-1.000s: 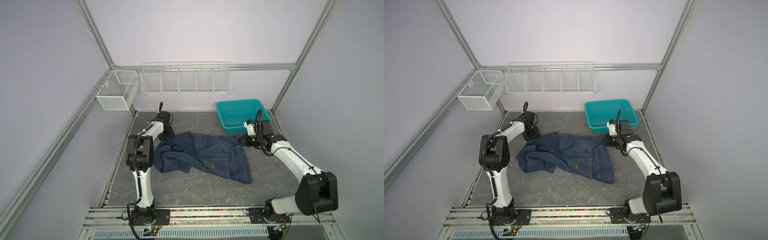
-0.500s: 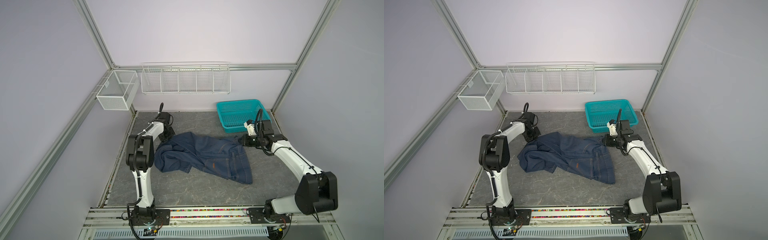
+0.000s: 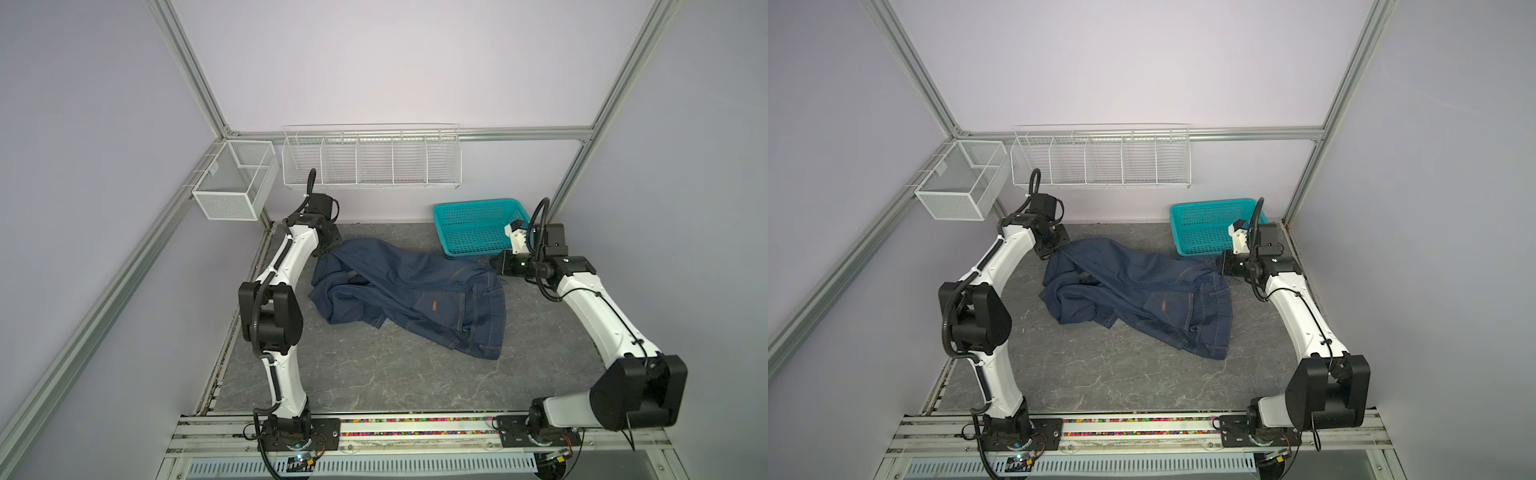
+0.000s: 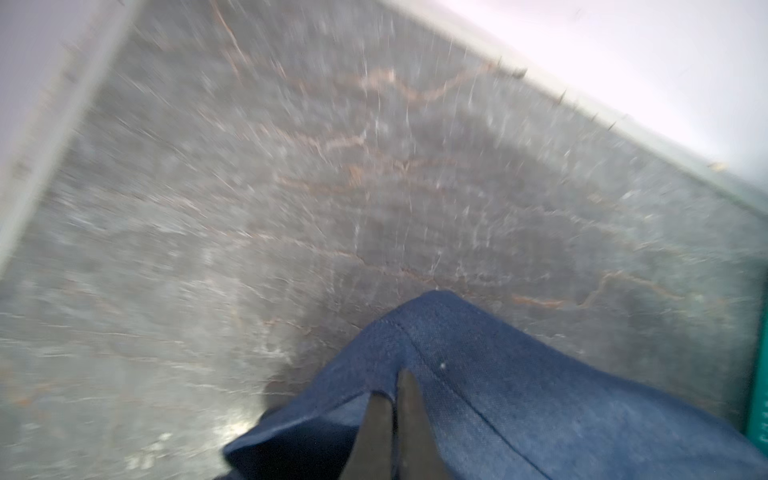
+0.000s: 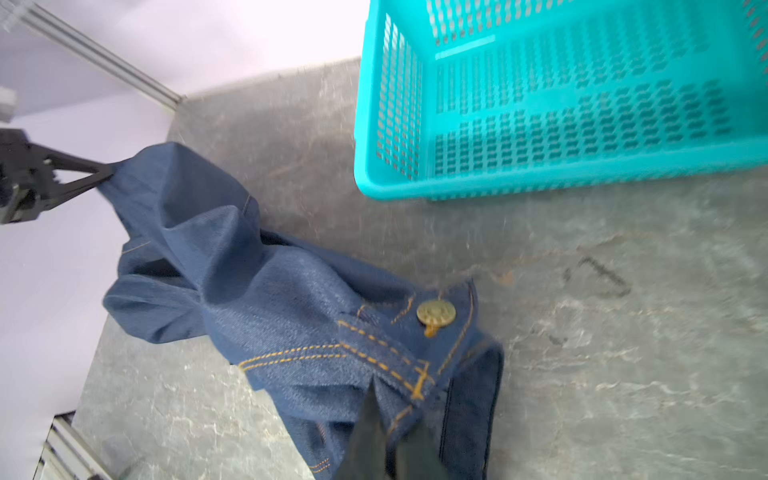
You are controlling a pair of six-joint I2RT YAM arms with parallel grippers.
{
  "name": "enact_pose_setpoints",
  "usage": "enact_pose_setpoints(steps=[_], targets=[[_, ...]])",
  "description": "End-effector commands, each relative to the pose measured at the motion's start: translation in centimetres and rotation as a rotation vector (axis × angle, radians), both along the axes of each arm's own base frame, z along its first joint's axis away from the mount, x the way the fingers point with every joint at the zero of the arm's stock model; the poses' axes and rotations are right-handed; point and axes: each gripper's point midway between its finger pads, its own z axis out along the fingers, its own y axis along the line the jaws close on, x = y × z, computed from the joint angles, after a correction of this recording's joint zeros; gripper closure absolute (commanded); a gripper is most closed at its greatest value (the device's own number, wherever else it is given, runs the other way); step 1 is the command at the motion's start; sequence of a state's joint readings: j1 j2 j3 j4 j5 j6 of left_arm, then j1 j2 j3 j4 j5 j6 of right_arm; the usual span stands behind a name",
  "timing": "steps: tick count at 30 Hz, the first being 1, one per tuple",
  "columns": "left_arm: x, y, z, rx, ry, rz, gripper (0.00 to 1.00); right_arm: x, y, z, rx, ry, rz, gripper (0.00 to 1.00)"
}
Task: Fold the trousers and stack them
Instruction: 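Lift the jeans by the waistband with both grippers and shake them out, then lay jeans down and drag them toward the robot with both grippers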
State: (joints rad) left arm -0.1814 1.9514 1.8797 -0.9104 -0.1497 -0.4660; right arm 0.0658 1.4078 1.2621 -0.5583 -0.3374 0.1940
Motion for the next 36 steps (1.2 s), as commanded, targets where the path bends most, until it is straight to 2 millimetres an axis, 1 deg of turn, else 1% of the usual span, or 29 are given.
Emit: enact_pose_setpoints(steps=[1,3,5,8,9,11,13,14,15,16,17,19,21,22,24,25,29,31,33,36], targets=[[-1.7,2.2,8.2,0.1,-0.137,0.015,1.0,1.2,-0.8,6.1,0.003,-0.162,-0.02,0.93],[-2.6,2.8,11.5,0.116,-0.206,0.022,1.0,1.6,-1.0,8.2,0.016,-0.204,-0.023,0.93],[-3.4,3.3,14.4,0.133,-0.267,0.026,1.0,1.9,-1.0,10.3,0.024,-0.244,-0.02,0.93],[-4.9,4.2,19.2,0.166,-0.365,0.035,1.0,1.8,-1.4,13.8,0.028,-0.312,-0.022,0.94],[-5.4,4.6,20.4,0.182,-0.388,0.044,1.0,1.6,-1.7,14.7,0.032,-0.33,-0.025,0.93],[-6.7,5.3,22.2,0.211,-0.413,0.057,1.0,1.2,-1.7,16.1,0.053,-0.349,-0.017,0.93],[-7.9,5.4,22.8,0.206,-0.407,0.053,1.0,0.3,-1.5,16.8,0.069,-0.346,-0.004,0.93],[-8.6,5.3,22.6,0.194,-0.394,0.044,1.0,-0.3,-1.2,16.8,0.085,-0.335,0.006,0.93],[-9.1,5.3,22.1,0.187,-0.374,0.04,1.0,-0.9,-1.0,16.4,0.097,-0.313,0.016,0.93],[-9.9,5.3,21.0,0.185,-0.34,0.035,1.0,-1.7,-0.7,15.4,0.113,-0.274,0.03,0.93],[-10.7,5.4,19.6,0.188,-0.299,0.036,1.0,-2.6,-0.5,13.9,0.125,-0.217,0.039,0.93],[-12.2,5.9,16.3,0.195,-0.222,0.051,1.0,-4.5,-0.4,10.0,0.126,-0.085,0.049,0.93],[-13.5,5.3,13.0,0.143,-0.159,0.045,1.0,-6.4,0.0,6.2,0.147,0.035,0.067,0.92],[-14.2,4.9,10.9,0.108,-0.119,0.047,1.0,-7.1,0.3,4.4,0.16,0.083,0.08,0.92],[-15.3,4.2,7.3,0.058,-0.051,0.047,1.0,-8.0,0.6,1.3,0.174,0.146,0.093,0.92],[-15.8,4.0,5.4,0.05,-0.013,0.052,1.0,-8.1,0.9,0.2,0.192,0.158,0.103,0.91],[-17.6,4.0,0.0,0.047,0.089,0.067,1.0,-8.4,2.2,-4.0,0.228,0.214,0.147,0.89],[-18.5,3.8,-2.1,0.038,0.145,0.07,1.0,-9.0,3.0,-5.9,0.232,0.262,0.174,0.86],[-19.3,3.9,-3.5,0.036,0.203,0.081,1.0,-10.0,3.6,-7.5,0.217,0.31,0.19,0.84],[-20.1,4.3,-5.0,0.057,0.244,0.099,1.0,-11.3,3.7,-9.8,0.178,0.365,0.185,0.77]])
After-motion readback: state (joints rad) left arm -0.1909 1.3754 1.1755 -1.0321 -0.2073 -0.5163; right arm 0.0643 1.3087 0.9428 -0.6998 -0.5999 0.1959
